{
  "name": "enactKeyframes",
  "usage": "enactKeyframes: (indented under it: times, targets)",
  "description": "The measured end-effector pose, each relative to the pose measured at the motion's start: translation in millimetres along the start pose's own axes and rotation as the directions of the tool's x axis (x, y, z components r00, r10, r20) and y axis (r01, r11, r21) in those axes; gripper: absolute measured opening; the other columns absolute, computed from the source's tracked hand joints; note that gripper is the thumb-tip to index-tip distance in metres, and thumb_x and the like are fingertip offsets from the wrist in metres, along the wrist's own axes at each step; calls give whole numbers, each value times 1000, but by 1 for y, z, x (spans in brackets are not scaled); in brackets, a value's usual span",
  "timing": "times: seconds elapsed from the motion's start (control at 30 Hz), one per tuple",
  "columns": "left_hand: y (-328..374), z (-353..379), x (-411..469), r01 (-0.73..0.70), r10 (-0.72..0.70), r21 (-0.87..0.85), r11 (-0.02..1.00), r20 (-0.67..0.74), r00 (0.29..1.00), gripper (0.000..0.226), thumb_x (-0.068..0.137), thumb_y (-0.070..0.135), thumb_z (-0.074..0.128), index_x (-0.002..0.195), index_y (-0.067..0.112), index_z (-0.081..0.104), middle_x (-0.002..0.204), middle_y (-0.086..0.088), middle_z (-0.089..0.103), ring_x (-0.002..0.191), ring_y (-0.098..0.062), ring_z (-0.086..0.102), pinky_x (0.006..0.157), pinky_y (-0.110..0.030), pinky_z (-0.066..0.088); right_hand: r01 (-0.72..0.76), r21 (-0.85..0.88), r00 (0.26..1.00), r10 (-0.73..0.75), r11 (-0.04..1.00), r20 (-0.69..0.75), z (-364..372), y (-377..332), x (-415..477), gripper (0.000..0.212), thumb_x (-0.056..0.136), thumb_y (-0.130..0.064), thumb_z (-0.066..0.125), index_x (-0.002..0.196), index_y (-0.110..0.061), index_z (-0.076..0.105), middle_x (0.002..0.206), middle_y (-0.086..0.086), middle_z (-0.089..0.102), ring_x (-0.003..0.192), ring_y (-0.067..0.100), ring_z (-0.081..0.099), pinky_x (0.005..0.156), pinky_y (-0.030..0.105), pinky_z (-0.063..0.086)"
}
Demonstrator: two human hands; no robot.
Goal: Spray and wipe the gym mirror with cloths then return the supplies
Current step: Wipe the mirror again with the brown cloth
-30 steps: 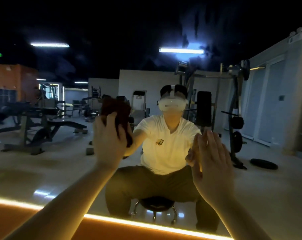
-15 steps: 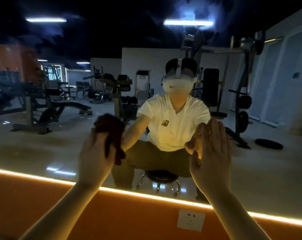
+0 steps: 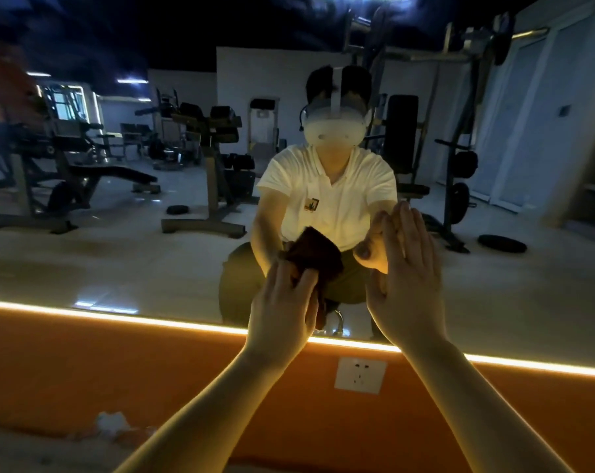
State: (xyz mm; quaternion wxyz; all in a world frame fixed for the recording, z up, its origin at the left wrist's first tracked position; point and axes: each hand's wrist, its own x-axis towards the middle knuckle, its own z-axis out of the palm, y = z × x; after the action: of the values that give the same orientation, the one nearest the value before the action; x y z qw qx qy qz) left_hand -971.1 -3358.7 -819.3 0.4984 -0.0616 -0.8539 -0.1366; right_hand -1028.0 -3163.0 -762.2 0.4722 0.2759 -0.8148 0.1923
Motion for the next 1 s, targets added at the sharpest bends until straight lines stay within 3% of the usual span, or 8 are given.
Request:
enactKeyframes:
  times: [0.1,0.3,0.57,0.7,0.87,0.93,1.0]
  targets:
    - [-19,-12,-12,-105,94,75,992,130,987,32,99,24,64,128,17,54,139,-17,52,127,-32,59,90,-40,61,22,16,1000,-22,1000,-11,-1,7,-1,80,94,-12,62,163,-10,23,172,11,11,160,27,7,128,51,17]
    - [-65,-47,-27,-96,57,321,942,126,990,44,80,13,82,119,8,64,124,-22,55,106,-35,59,86,-45,54,-7,-109,999,2,994,-50,-11,37,-9,74,96,-18,51,163,-8,22,171,15,15,159,31,10,127,56,16]
    - [10,13,-29,-280,257,99,955,198,946,34,81,11,79,113,11,67,124,-14,60,110,-30,60,82,-45,62,-40,-114,999,40,993,3,-27,53,-19,80,94,-12,58,164,-9,19,172,12,12,160,29,10,127,54,18]
    - [55,51,-27,-375,349,31,927,302,887,49,66,15,95,110,15,73,125,-10,63,111,-26,63,82,-41,62,-154,-149,986,161,977,39,-38,73,-20,79,93,-18,52,164,-12,17,173,10,9,160,27,7,127,55,18]
    - [59,53,-14,-538,472,100,837,367,802,57,58,24,97,111,19,77,125,-8,68,111,-26,64,81,-40,63,-66,-158,998,69,985,9,-35,87,-20,70,97,-22,48,162,-11,24,172,13,13,159,31,10,126,55,20]
    - [43,40,7,-601,534,123,790,344,772,56,59,24,97,110,19,77,123,-9,70,114,-27,55,84,-42,61,-46,-141,997,37,989,-66,-34,90,-16,63,97,-23,46,158,-8,35,168,15,24,156,34,21,123,56,26]
    - [31,24,39,-610,560,185,771,259,787,59,62,18,95,116,16,71,127,-12,66,117,-31,50,95,-51,55,-45,-114,993,32,992,-115,-32,92,-9,59,97,-24,46,153,-7,42,164,16,32,151,36,30,119,57,31]
